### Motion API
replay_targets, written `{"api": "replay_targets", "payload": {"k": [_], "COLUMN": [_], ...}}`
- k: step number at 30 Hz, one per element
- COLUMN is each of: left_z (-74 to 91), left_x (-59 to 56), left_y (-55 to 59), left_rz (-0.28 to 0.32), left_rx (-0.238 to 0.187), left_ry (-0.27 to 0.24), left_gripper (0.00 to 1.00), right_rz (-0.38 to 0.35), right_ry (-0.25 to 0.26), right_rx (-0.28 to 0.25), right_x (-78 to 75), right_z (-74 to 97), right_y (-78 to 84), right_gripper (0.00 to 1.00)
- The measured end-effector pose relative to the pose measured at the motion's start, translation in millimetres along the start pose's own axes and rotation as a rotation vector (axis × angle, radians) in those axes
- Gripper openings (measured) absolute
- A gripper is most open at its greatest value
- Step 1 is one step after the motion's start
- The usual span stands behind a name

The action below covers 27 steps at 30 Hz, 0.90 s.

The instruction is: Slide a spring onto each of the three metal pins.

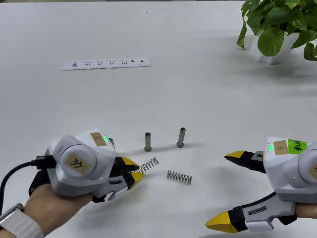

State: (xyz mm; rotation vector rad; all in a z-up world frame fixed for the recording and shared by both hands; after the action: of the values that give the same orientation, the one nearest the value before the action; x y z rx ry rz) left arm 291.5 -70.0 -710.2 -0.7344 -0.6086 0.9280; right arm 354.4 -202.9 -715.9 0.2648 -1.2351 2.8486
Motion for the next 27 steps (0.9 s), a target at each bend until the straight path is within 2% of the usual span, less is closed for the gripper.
{"api": "replay_targets", "payload": {"k": [8, 10, 17, 19, 22, 25, 27], "left_z": [12.9, 16.6, 21.5, 22.6, 24.3, 24.7, 24.5], "left_x": [-13.2, -12.7, -23.1, -26.8, -30.3, -32.9, -34.4], "left_y": [2.4, 1.8, -7.2, -9.1, -13.2, -14.5, -14.7], "left_rz": [-0.029, -0.037, -0.06, -0.067, -0.06, -0.075, -0.08], "left_rx": [-0.038, -0.065, -0.108, -0.121, -0.142, -0.141, -0.146], "left_ry": [0.017, 0.027, 0.076, 0.098, 0.113, 0.123, 0.137], "left_gripper": [0.1, 0.1, 0.1, 0.1, 0.1, 0.1, 0.1], "right_rz": [0.004, 0.009, 0.017, 0.048, 0.061, 0.081, 0.098], "right_ry": [-0.028, -0.036, -0.089, -0.115, -0.14, -0.168, -0.202], "right_rx": [-0.012, -0.016, -0.033, -0.02, -0.027, -0.036, -0.025], "right_x": [6.7, 9.8, 25.6, 34.6, 42.5, 50.2, 57.9], "right_z": [-2.6, -3.4, -7.7, -10.1, -12.1, -13.3, -13.3], "right_y": [-9.0, -12.9, -28.9, -32.6, -40.0, -48.3, -51.8], "right_gripper": [0.92, 0.91, 0.85, 0.84, 0.79, 0.73, 0.65]}}
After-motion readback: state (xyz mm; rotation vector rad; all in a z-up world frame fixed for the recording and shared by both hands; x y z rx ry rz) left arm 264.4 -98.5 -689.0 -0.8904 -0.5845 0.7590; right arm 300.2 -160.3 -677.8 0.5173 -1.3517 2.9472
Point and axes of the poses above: the centre of the closed fingertips' face, and the gripper's own axes: z roughly backward along the fingers, x roughly to its left, y roughly out of its underside, the point moved 1 cm from there along z, roughly backward along the fingers, and after that the axes turned 10 degrees about -z, right-handed, at the moved point
